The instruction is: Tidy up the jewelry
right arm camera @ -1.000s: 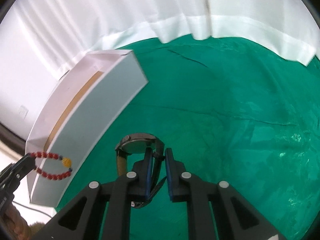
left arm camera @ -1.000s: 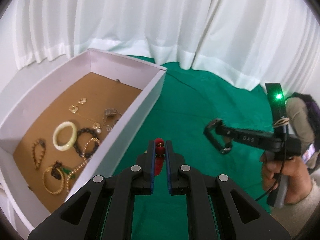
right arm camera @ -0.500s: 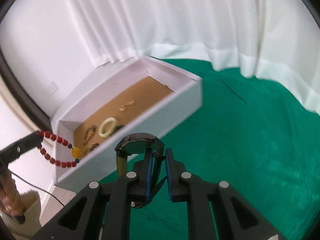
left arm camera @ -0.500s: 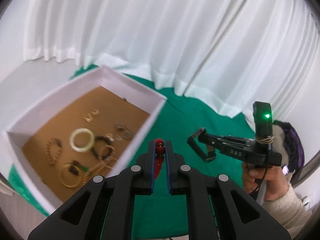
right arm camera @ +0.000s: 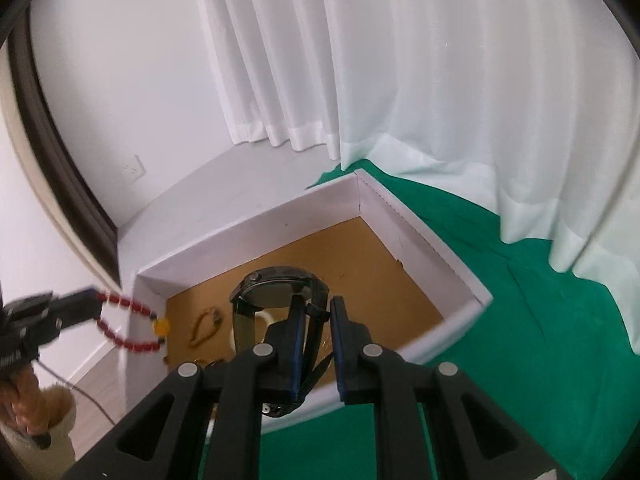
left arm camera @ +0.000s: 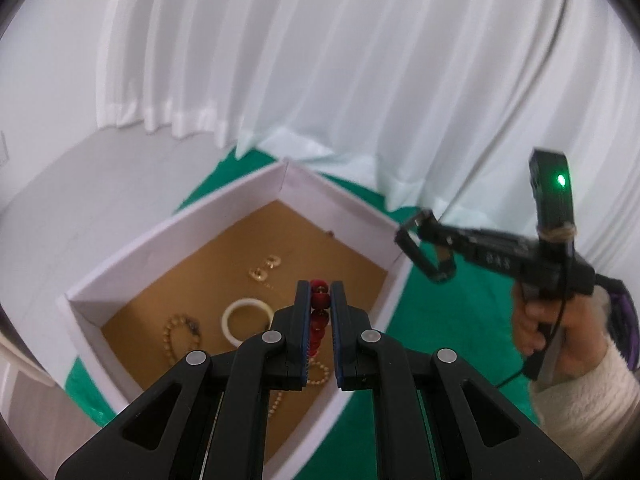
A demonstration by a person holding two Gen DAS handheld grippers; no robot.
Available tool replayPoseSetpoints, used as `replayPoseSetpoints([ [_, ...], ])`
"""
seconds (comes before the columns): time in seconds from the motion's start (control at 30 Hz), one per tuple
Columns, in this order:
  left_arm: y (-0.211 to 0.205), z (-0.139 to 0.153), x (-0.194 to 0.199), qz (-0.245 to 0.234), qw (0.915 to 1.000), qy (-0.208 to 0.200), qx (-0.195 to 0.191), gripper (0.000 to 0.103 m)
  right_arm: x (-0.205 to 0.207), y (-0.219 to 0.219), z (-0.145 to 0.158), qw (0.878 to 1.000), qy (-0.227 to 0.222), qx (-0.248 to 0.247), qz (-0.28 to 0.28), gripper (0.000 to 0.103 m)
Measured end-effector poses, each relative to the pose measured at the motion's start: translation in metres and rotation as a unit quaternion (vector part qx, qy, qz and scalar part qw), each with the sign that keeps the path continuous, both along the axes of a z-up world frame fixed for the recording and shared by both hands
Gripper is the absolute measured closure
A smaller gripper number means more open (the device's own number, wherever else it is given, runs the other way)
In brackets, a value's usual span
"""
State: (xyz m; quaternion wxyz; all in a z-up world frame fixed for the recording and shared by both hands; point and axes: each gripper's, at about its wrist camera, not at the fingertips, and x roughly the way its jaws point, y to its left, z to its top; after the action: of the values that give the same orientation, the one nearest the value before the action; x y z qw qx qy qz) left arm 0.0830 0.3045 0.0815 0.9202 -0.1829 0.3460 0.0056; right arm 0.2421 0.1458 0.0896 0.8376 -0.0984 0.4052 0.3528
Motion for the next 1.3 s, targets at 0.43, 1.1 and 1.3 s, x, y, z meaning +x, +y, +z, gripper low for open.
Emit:
replayPoseSetpoints([
  [0.43,-0.008,-0.092,0.093,-0.017,0.9942,0.101,-0.032,0.096,0.096,0.021,-0.107,0.994,0.052,-0.089,-0.042,0.09],
  [1.1,-0.043,-0.081,0.042,0.07,0.981,0.072,0.166,0.002,0.086,0.003,-0.077,0.992,0.022,-0.101,-0.076,0.027],
  [1.3,-0.049,-0.063,0.028,0.131,0.97,0.068,0.193,0.001,0.06,-0.002,-0.059,0.992,0.02,-0.101,-0.079,0.027],
])
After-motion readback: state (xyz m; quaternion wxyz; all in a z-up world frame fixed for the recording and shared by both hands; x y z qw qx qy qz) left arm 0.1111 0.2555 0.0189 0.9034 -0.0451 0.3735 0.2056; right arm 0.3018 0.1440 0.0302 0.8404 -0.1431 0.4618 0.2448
